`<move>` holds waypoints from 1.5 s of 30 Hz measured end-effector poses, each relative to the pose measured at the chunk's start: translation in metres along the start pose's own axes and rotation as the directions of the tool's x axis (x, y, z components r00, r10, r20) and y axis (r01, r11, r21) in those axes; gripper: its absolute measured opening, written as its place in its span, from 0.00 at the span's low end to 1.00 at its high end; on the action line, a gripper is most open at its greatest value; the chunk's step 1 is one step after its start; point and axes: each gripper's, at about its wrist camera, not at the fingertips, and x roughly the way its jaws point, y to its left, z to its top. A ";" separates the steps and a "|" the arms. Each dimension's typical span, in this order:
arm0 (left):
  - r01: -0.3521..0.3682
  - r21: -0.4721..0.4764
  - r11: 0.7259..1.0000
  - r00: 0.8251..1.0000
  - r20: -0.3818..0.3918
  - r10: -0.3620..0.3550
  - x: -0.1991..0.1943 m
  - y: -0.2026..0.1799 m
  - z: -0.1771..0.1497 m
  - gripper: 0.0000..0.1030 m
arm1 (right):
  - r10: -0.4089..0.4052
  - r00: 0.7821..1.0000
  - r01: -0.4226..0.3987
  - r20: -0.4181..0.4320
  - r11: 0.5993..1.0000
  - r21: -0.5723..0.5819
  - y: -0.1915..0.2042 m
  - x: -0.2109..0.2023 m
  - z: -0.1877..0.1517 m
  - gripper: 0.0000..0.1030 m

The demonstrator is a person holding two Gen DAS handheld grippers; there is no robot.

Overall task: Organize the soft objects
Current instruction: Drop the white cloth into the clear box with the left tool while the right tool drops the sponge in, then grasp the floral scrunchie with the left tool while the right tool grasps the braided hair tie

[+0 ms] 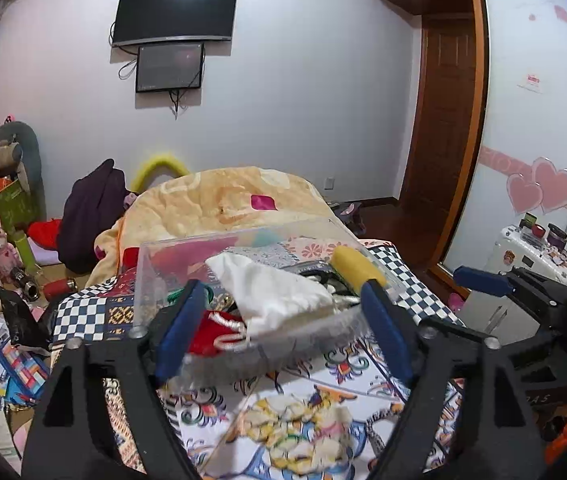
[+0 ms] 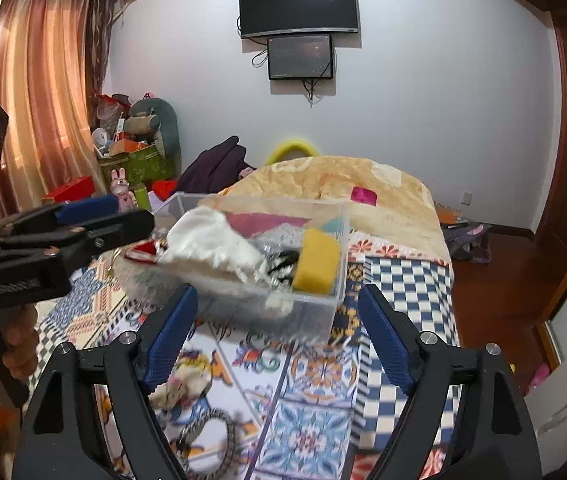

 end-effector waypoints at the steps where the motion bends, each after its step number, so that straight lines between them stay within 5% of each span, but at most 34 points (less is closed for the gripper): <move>1: 0.001 0.002 1.000 1.000 0.001 -0.001 -0.004 -0.001 -0.003 0.85 | 0.006 1.000 -0.006 -0.011 1.000 0.000 0.001 0.000 -0.003 0.78; 6: -0.016 0.023 1.000 0.999 -0.032 0.017 -0.012 -0.003 -0.025 0.94 | 0.037 0.996 -0.038 -0.080 0.999 -0.007 0.008 0.007 -0.023 0.78; 18: -0.023 -0.034 0.999 0.973 -0.232 0.014 0.007 0.013 -0.093 0.95 | 0.148 0.960 -0.140 -0.239 0.989 0.049 0.023 0.029 -0.078 0.77; 23: 0.000 -0.044 0.999 0.959 -0.282 -0.012 0.018 0.011 -0.107 0.95 | 0.129 0.958 -0.135 -0.258 0.991 -0.006 0.034 0.034 -0.085 0.65; 28: 0.017 -0.029 0.999 0.954 -0.299 -0.025 0.029 0.000 -0.110 0.94 | 0.096 0.965 -0.111 -0.243 0.993 -0.050 0.038 0.037 -0.084 0.31; 34: 0.033 0.006 0.999 0.952 -0.305 -0.029 0.038 -0.010 -0.111 0.69 | 0.107 0.968 -0.107 -0.226 0.994 0.011 0.024 0.038 -0.082 0.13; 37: 0.031 0.016 0.999 0.954 -0.298 -0.025 0.040 -0.012 -0.113 0.50 | 0.111 0.971 -0.110 -0.212 0.994 0.014 0.024 0.034 -0.082 0.13; 39: 0.027 0.015 1.000 0.957 -0.291 -0.022 0.038 -0.011 -0.113 0.28 | 0.113 0.972 -0.113 -0.205 0.994 0.015 0.024 0.032 -0.081 0.13; 45: 0.027 -0.017 0.999 0.967 -0.254 -0.031 0.025 -0.002 -0.107 0.19 | 0.109 0.980 -0.108 -0.168 0.994 0.016 0.023 0.028 -0.069 0.12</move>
